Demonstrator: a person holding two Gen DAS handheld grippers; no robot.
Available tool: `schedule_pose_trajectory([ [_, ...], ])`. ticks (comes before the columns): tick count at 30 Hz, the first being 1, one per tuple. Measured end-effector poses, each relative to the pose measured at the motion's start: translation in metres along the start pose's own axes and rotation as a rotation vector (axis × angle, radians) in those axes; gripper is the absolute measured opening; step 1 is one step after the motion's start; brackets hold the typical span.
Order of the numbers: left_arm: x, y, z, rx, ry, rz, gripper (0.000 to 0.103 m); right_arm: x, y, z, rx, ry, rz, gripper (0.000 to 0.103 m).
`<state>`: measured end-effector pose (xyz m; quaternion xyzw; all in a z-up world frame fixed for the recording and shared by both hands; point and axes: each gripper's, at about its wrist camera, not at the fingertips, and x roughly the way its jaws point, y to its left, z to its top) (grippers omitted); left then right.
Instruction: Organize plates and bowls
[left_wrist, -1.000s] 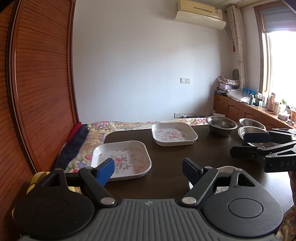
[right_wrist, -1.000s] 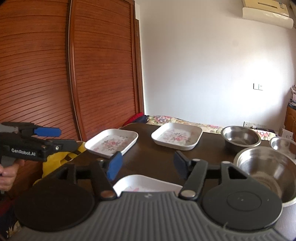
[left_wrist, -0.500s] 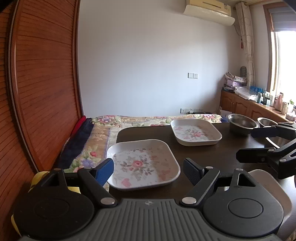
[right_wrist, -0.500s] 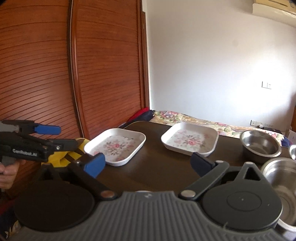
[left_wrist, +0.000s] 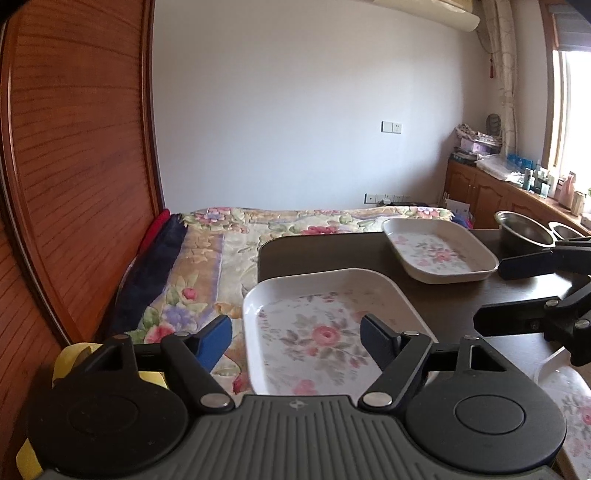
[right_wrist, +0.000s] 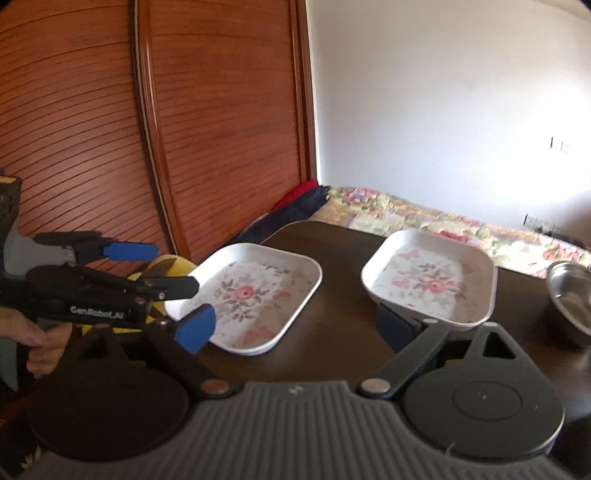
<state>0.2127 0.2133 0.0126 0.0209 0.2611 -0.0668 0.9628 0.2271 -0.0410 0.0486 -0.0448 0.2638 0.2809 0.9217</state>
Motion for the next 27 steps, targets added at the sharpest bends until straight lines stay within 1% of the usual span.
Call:
schedule_pose_trajectory([
  [4,0.016,0.013,0.001,-0.026,0.022,-0.009,0.094,0.017,0.001,0.006,0.004,0.035,0.013,0.085],
  [6,0.024,0.018,0.000,-0.042,0.036,-0.022,0.091,0.026,0.000,0.008,0.010,0.057,0.019,0.080],
  [7,0.027,0.021,0.000,-0.050,0.043,-0.031,0.088,0.031,0.001,0.009,0.014,0.068,0.023,0.079],
  [8,0.031,0.024,-0.001,-0.058,0.054,-0.041,0.085,0.036,0.000,0.009,0.018,0.081,0.026,0.076],
  [10,0.037,0.027,-0.001,-0.069,0.067,-0.050,0.083,0.047,-0.002,0.010,0.037,0.104,0.031,0.071],
  [11,0.040,0.030,-0.002,-0.077,0.072,-0.050,0.083,0.051,-0.003,0.010,0.047,0.114,0.032,0.066],
  [15,0.045,0.035,-0.003,-0.092,0.080,-0.048,0.079,0.069,-0.007,0.010,0.083,0.163,0.042,0.059],
  [17,0.046,0.037,-0.004,-0.102,0.087,-0.055,0.073,0.073,-0.007,0.009,0.081,0.173,0.040,0.056],
  [18,0.047,0.037,-0.004,-0.104,0.090,-0.059,0.072,0.075,-0.007,0.010,0.079,0.176,0.036,0.054],
  [21,0.047,0.038,-0.005,-0.108,0.095,-0.063,0.067,0.079,-0.007,0.010,0.086,0.192,0.045,0.052],
  [23,0.048,0.039,-0.007,-0.109,0.101,-0.062,0.061,0.082,-0.008,0.009,0.087,0.200,0.045,0.051],
  [27,0.050,0.040,-0.009,-0.111,0.111,-0.064,0.058,0.085,-0.008,0.007,0.091,0.210,0.055,0.048],
])
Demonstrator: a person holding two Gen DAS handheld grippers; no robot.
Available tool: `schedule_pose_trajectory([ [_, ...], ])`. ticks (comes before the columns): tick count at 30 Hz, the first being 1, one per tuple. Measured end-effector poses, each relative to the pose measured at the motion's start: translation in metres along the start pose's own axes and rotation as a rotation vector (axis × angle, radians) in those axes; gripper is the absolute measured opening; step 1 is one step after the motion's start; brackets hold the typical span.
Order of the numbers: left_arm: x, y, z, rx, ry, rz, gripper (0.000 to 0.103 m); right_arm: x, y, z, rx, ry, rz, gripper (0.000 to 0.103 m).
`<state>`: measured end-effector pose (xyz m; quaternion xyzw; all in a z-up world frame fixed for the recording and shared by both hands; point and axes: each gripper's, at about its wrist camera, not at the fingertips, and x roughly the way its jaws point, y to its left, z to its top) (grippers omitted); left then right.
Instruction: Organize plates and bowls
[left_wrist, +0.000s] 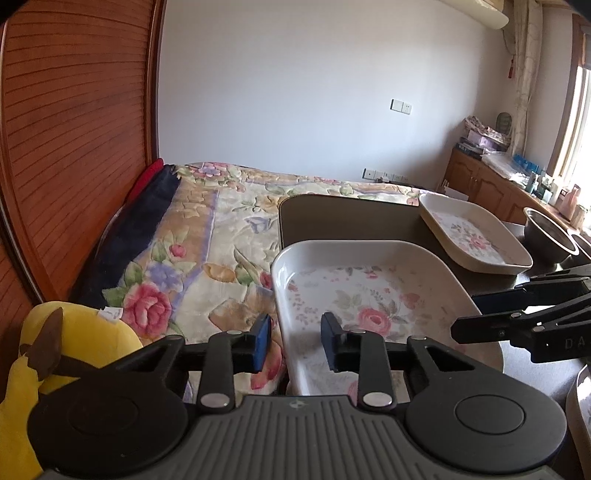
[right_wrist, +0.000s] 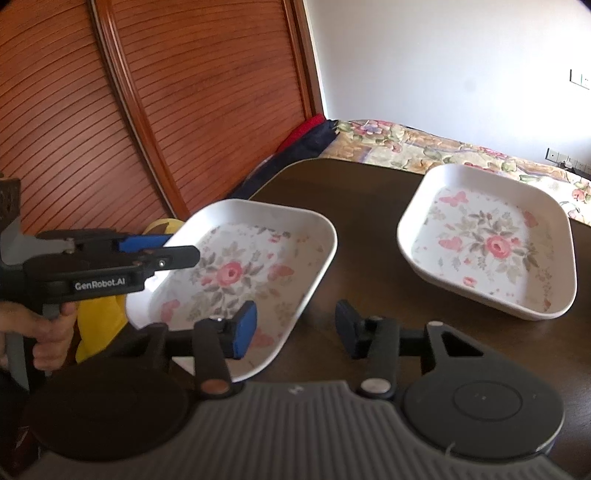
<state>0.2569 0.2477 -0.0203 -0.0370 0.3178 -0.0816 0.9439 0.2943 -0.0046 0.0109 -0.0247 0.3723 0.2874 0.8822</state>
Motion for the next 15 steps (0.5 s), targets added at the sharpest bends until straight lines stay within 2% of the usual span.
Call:
schedule_pose_trajectory([
  [5,-0.0001,0.0021,-0.0008,-0.016,0.000,-0.004,0.057,0.0033,-0.0011,0.0000,-0.002,0.003,-0.010,0.043],
  [6,-0.0001,0.0027,-0.0010,-0.023,-0.001,-0.008,0.056,0.0033,-0.0015,0.0001,-0.002,0.003,-0.008,0.040],
  [7,-0.0001,0.0032,-0.0010,-0.030,0.000,-0.016,0.050,0.0032,-0.0014,-0.0001,-0.001,0.004,-0.007,0.039],
  [10,-0.0016,0.0018,-0.0019,-0.035,0.000,-0.027,0.046,0.0042,-0.0022,0.0004,-0.001,0.004,-0.006,0.031],
  [12,-0.0028,0.0008,-0.0024,-0.037,0.000,-0.019,0.045,0.0051,-0.0030,0.0010,0.003,0.006,0.001,0.020],
  [15,-0.0059,0.0012,-0.0029,-0.051,0.001,-0.019,0.042,0.0062,-0.0020,0.0017,0.010,0.009,-0.002,0.017],
])
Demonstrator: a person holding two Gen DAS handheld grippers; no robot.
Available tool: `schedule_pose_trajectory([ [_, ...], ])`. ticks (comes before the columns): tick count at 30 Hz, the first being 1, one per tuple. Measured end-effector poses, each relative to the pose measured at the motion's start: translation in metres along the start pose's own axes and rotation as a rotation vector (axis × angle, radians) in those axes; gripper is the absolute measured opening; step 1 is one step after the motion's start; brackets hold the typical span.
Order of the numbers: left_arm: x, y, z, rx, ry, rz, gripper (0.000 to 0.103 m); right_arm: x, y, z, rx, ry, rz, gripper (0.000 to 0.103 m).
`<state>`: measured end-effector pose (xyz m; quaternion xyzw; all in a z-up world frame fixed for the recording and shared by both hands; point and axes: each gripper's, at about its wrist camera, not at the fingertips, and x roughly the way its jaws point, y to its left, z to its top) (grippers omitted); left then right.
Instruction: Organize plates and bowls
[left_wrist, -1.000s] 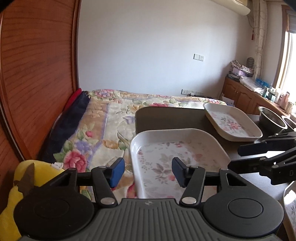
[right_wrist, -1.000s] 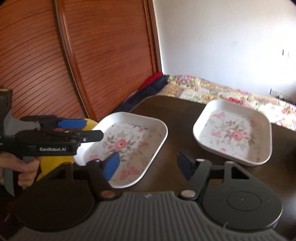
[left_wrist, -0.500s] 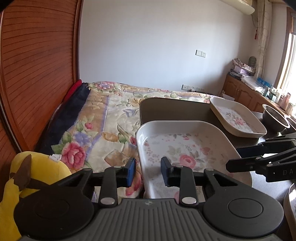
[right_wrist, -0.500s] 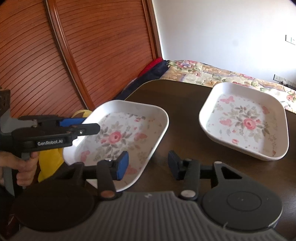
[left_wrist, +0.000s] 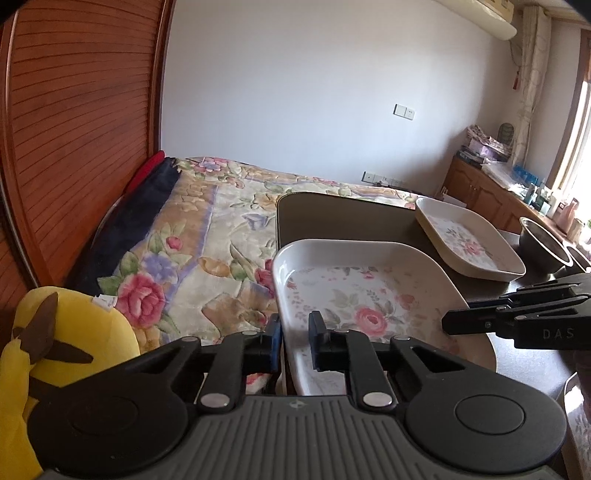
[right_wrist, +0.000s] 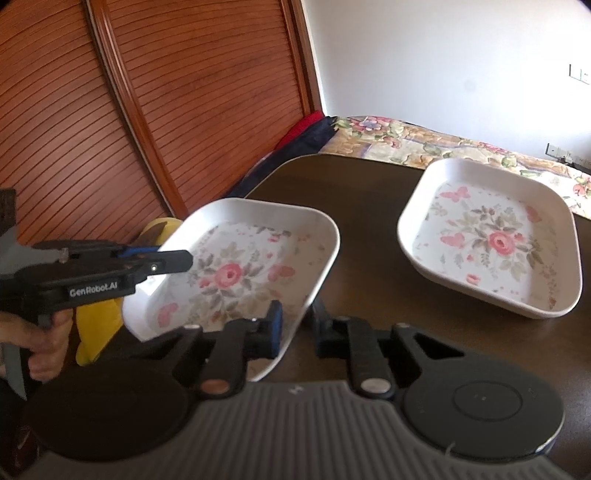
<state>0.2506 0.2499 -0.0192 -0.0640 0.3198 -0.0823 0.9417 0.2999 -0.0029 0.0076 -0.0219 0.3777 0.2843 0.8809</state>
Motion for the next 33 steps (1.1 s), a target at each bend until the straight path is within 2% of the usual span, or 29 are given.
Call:
schedule_pose_trajectory([
  [9,-0.019,-0.015,0.004,0.016,-0.038,0.010,0.039,-0.007,-0.007,0.002,0.035,-0.014,0.007,0.011],
  [10,-0.022,-0.017,0.005,0.016,-0.043,0.007,0.039,-0.009,-0.007,0.002,0.029,-0.052,-0.010,0.010],
  [16,-0.038,-0.035,0.007,0.036,-0.067,-0.002,0.039,-0.028,-0.008,0.001,0.024,-0.094,-0.010,0.010],
  [25,-0.062,-0.077,-0.001,0.072,-0.095,-0.012,0.039,-0.066,-0.021,-0.009,0.033,-0.149,-0.009,0.009],
  [33,-0.076,-0.123,-0.019,0.114,-0.097,-0.042,0.039,-0.103,-0.040,-0.036,0.048,-0.190,-0.024,0.009],
])
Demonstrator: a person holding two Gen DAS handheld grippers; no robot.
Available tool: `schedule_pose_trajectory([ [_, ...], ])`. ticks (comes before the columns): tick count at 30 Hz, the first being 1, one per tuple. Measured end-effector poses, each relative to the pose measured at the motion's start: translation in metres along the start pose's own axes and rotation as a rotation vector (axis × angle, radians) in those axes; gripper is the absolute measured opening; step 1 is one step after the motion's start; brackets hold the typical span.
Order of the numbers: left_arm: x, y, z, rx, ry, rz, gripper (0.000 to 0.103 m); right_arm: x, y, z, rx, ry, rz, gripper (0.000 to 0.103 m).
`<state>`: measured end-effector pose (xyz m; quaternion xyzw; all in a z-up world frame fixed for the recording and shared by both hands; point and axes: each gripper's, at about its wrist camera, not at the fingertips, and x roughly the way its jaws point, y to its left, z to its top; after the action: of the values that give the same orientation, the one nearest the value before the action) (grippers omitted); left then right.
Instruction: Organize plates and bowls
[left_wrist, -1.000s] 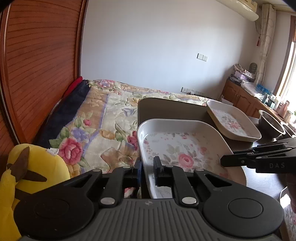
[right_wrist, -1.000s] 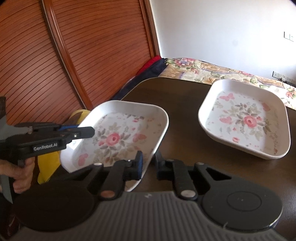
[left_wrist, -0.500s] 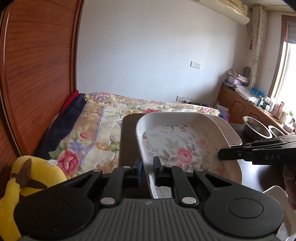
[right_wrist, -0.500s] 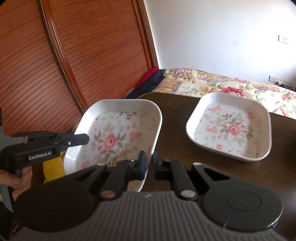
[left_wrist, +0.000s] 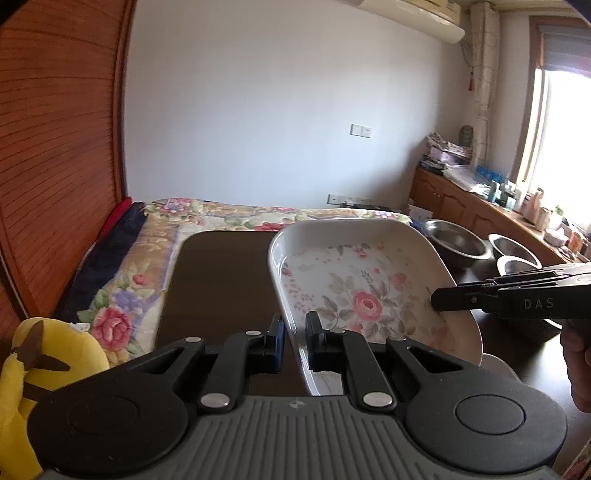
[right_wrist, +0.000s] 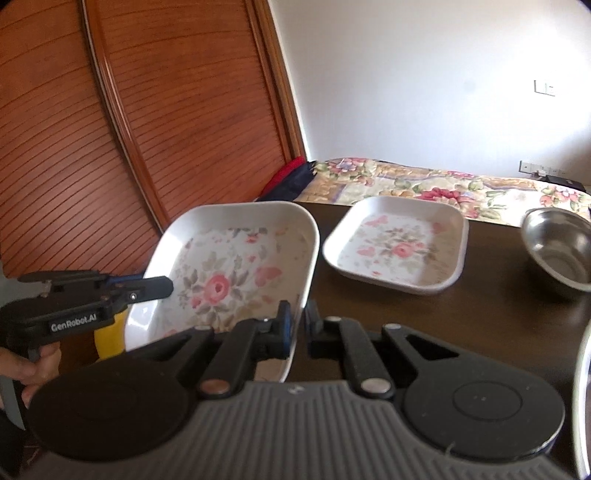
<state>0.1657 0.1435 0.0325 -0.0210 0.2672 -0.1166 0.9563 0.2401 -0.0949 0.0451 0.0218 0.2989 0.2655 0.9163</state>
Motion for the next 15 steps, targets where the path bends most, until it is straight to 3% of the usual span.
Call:
schedule_pose_trajectory([
  [15,-0.024,-0.063,-0.022,0.071,0.001,-0.028,0.040,-0.064,-0.036,-0.037,0.044,-0.048,-0.029,0.009],
])
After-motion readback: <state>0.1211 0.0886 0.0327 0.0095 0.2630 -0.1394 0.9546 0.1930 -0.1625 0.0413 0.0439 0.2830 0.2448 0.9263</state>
